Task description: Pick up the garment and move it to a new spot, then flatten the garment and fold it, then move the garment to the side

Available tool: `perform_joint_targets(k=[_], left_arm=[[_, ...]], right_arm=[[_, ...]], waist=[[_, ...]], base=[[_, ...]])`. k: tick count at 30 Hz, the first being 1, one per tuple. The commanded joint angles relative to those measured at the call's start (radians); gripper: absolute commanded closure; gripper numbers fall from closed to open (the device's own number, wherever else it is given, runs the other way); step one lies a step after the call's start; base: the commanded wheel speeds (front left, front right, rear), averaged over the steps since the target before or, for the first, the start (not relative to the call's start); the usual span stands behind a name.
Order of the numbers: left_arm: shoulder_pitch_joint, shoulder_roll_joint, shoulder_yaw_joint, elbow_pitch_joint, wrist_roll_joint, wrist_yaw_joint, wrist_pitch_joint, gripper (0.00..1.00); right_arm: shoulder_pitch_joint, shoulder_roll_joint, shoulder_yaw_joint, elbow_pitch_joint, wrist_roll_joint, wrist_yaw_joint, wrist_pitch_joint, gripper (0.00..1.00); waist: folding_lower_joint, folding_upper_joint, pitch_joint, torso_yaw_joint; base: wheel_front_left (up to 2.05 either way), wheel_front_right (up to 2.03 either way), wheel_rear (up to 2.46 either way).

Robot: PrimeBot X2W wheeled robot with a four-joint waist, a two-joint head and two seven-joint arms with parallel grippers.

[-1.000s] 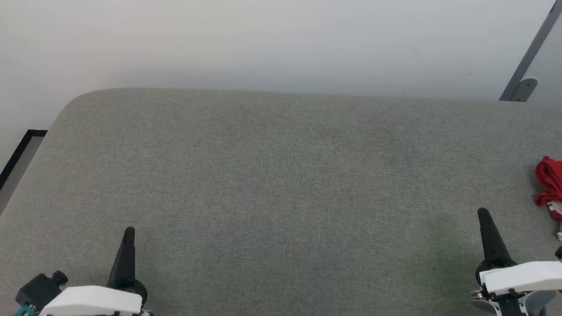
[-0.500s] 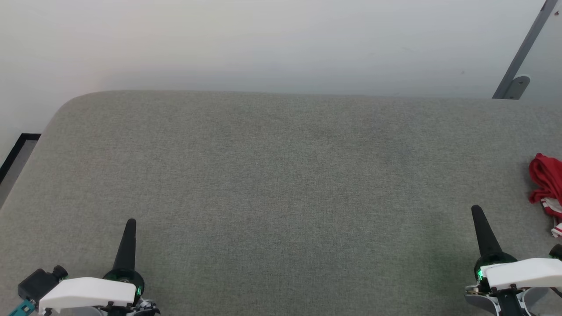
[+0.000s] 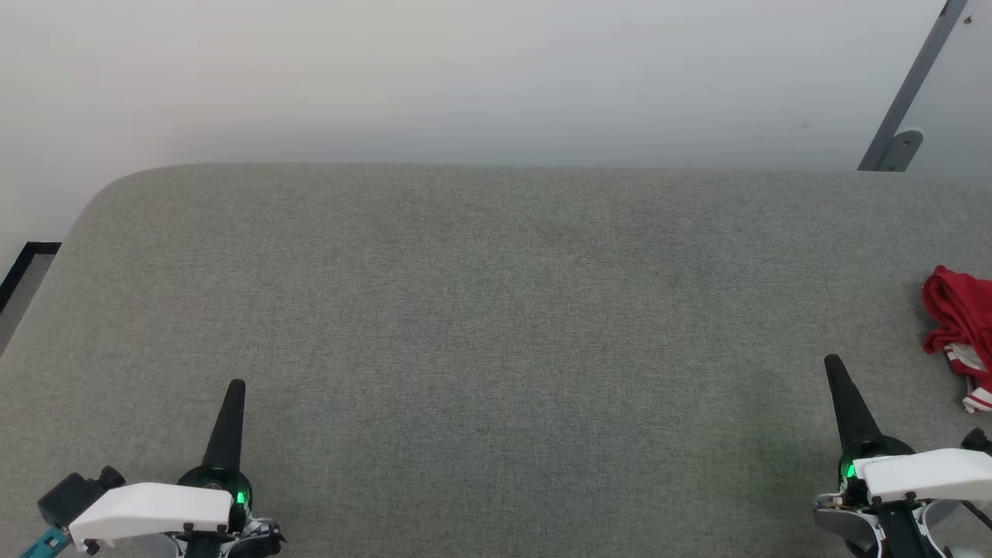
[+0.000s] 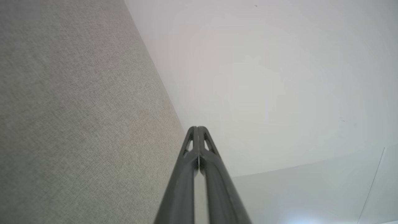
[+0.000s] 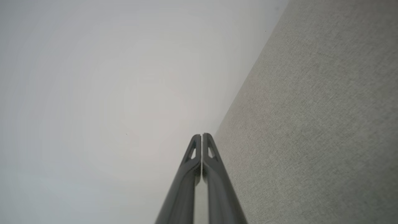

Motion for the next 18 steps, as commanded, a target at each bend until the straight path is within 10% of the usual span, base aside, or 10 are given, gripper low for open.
perform_joint_targets(k=[1,18], left_arm=[[-0.024,0.002,0.006,-0.004,-0.019,0.001,0.007,1.0],[-0.049,-0.017,0.02,0.014,-0.14,0.002,0.046,1.0]], right_arm=[[-0.021,0.002,0.001,0.0,0.024,0.0,0.007,1.0],[-0.04,0.01,0.01,0.018,0.159,0.0,0.028,1.0]], waist=[[0.0,0.0,0.0,-0.001],[-0.0001,0.0,-0.001,-0.021]], base=[[0.0,0.0,0.0],[0.0,0.0,0.0]])
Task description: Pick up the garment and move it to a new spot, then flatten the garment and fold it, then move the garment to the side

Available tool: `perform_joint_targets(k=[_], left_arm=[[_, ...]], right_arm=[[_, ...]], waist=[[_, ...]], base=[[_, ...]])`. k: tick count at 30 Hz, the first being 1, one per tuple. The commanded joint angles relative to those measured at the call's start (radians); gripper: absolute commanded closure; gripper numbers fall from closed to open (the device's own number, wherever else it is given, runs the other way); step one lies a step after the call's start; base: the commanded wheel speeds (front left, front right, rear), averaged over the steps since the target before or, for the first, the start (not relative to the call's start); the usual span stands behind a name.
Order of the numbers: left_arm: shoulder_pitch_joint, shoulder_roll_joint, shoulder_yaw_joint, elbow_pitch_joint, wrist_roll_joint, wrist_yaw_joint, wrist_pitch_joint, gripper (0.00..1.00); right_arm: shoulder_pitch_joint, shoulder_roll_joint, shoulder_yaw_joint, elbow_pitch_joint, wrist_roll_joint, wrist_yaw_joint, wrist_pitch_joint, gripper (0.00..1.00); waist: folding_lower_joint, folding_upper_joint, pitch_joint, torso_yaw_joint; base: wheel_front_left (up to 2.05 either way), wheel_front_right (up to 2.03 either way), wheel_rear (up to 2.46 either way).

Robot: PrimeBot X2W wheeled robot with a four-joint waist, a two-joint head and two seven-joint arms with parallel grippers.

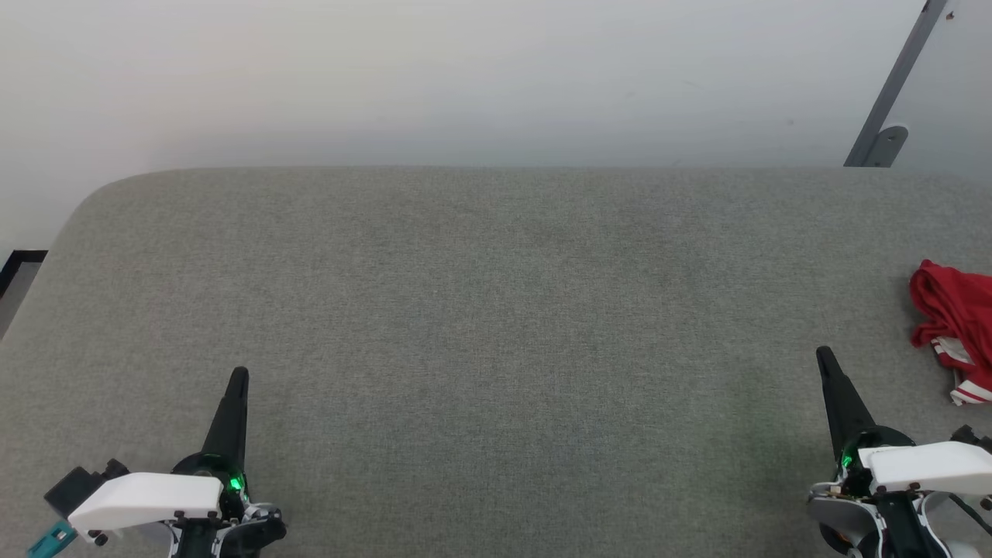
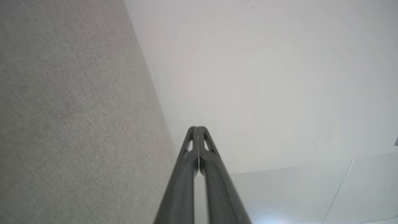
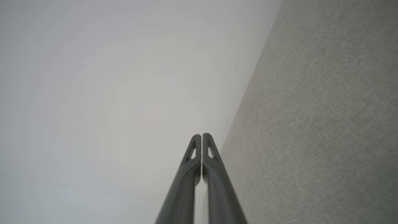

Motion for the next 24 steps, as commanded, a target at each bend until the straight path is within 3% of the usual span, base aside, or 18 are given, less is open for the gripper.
perform_joint_targets(k=[1,24], left_arm=[[-0.021,-0.003,0.006,0.001,-0.017,0.001,0.009,1.0],[-0.049,-0.022,0.022,0.019,-0.152,0.002,0.051,1.0]], right_arm=[[-0.017,0.005,0.004,-0.002,0.023,0.0,0.004,1.0],[-0.039,0.012,0.012,0.022,0.173,0.0,0.03,1.0]], waist=[[-0.0001,0.0,0.0,-0.002],[-0.0001,0.0,-0.001,-0.026]], base=[[0.0,0.0,0.0],[0.0,0.0,0.0]])
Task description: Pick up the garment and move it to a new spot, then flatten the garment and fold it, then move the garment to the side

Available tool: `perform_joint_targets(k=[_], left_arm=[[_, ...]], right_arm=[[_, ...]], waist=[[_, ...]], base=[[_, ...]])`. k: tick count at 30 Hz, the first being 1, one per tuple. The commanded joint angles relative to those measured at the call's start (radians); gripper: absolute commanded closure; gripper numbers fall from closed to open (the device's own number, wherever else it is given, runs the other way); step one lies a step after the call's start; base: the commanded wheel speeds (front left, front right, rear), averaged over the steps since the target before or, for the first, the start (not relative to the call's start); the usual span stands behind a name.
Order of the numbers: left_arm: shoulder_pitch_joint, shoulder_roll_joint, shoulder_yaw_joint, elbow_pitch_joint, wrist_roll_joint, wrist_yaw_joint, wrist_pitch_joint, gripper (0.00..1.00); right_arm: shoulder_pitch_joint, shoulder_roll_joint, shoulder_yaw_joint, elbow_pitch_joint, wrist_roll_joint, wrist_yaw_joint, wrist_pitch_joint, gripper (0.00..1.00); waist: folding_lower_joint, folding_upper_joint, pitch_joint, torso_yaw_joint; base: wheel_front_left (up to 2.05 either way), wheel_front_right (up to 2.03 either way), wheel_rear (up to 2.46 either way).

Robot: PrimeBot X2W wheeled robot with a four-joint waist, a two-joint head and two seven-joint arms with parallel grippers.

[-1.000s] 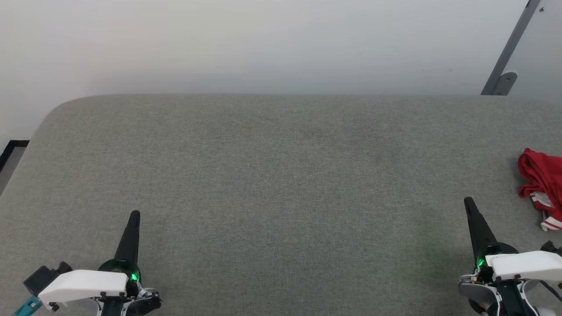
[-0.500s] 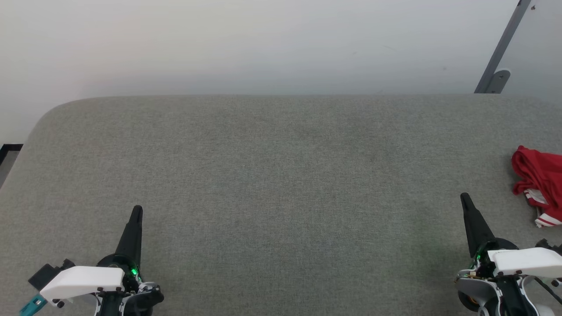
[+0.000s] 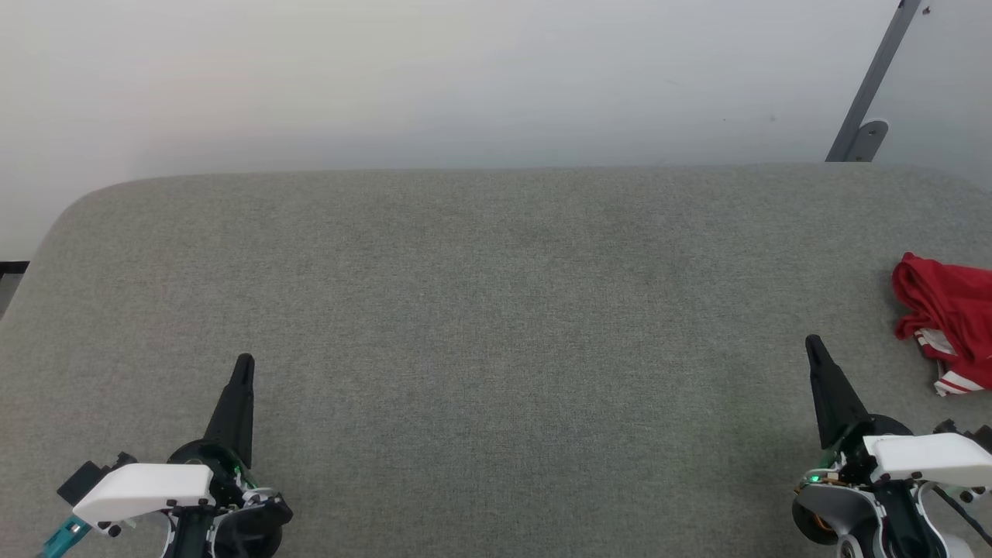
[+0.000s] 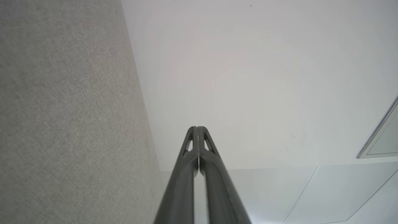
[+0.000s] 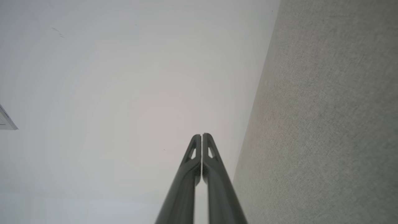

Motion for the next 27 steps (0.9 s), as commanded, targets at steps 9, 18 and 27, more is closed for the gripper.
perform_joint_targets(k=[9,18,27], left_arm=[[-0.015,-0.003,0.005,0.0,-0.004,0.002,0.005,1.0],[-0.015,-0.005,0.008,0.0,0.0,0.002,0.007,1.0],[-0.015,-0.006,0.01,0.001,0.002,0.002,0.009,1.0]], right_arm=[[-0.007,0.002,0.001,0.003,0.008,0.0,0.002,1.0],[-0.007,0.002,0.001,0.002,0.008,0.0,0.002,1.0],[-0.007,0.002,0.001,0.002,0.008,0.0,0.002,1.0]], waist=[[-0.0001,-0.0001,0.0,0.0],[-0.0001,-0.0001,0.0,0.0],[-0.0001,-0.0001,0.0,0.0]], base=[[0.0,0.0,0.0],[0.0,0.0,0.0],[0.0,0.0,0.0]])
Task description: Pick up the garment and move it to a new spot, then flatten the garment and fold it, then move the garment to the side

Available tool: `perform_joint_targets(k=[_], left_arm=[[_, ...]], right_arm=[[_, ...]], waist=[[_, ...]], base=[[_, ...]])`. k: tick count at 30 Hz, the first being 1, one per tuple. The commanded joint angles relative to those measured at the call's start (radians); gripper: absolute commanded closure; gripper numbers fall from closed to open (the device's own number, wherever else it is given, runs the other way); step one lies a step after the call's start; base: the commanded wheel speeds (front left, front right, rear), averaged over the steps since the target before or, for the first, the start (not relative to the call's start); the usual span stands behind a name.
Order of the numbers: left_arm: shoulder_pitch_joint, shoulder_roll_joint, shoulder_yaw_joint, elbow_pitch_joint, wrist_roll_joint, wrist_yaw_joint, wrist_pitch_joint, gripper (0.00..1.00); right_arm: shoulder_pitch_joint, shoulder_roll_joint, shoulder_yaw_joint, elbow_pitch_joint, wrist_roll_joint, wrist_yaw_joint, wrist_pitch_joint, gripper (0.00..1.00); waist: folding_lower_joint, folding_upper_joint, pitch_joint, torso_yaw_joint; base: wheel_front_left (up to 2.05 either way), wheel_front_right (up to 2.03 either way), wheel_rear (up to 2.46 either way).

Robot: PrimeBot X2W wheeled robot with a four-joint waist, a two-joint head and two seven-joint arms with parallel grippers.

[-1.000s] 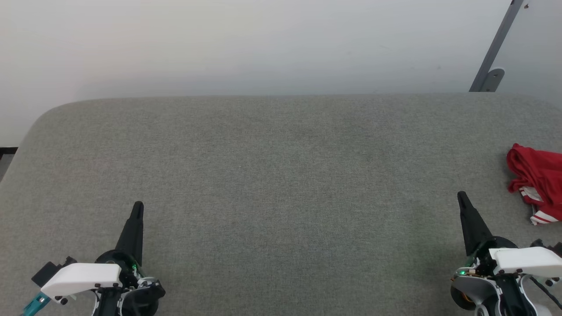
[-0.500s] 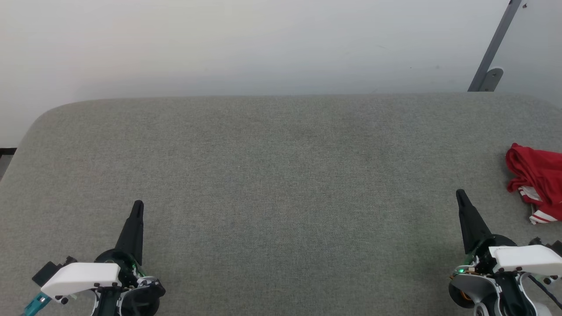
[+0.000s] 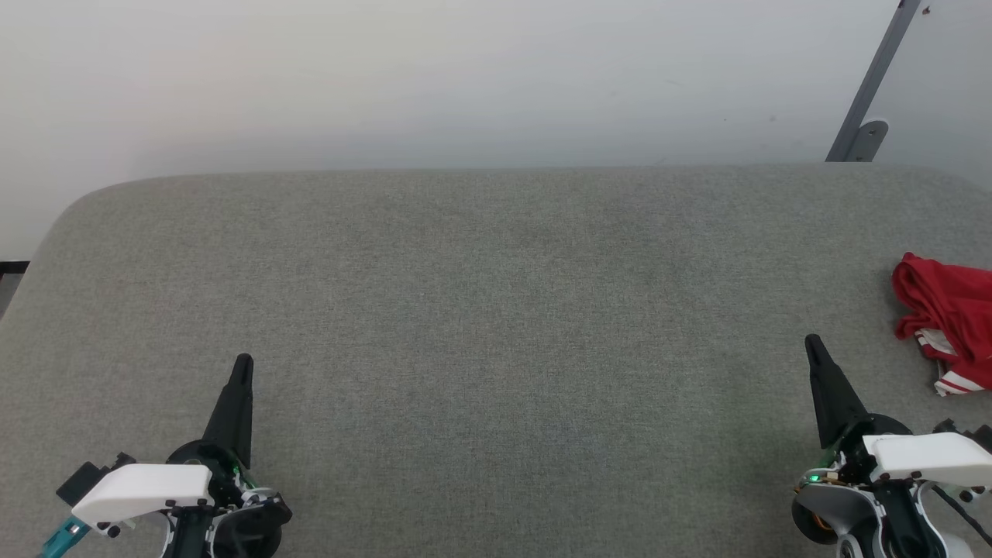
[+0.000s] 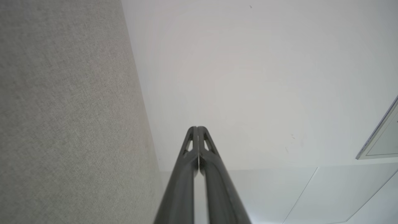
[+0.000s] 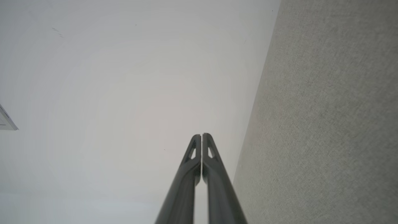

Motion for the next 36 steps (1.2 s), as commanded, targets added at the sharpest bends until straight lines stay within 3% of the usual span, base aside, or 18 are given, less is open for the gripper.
perform_joint_targets(k=[1,36], left_arm=[[-0.014,-0.002,0.004,0.0,0.004,0.002,0.006,1.0],[-0.015,-0.007,0.01,0.0,0.01,0.002,0.01,1.0]], right_arm=[[-0.004,0.001,0.0,0.001,0.004,0.0,0.001,1.0],[-0.004,0.001,0.001,0.001,0.004,0.0,0.001,1.0]], waist=[[0.0,-0.0001,0.0,0.0],[0.0,-0.0001,0.0,0.0]], base=[[0.0,0.0,0.0],[0.0,0.0,0.0]])
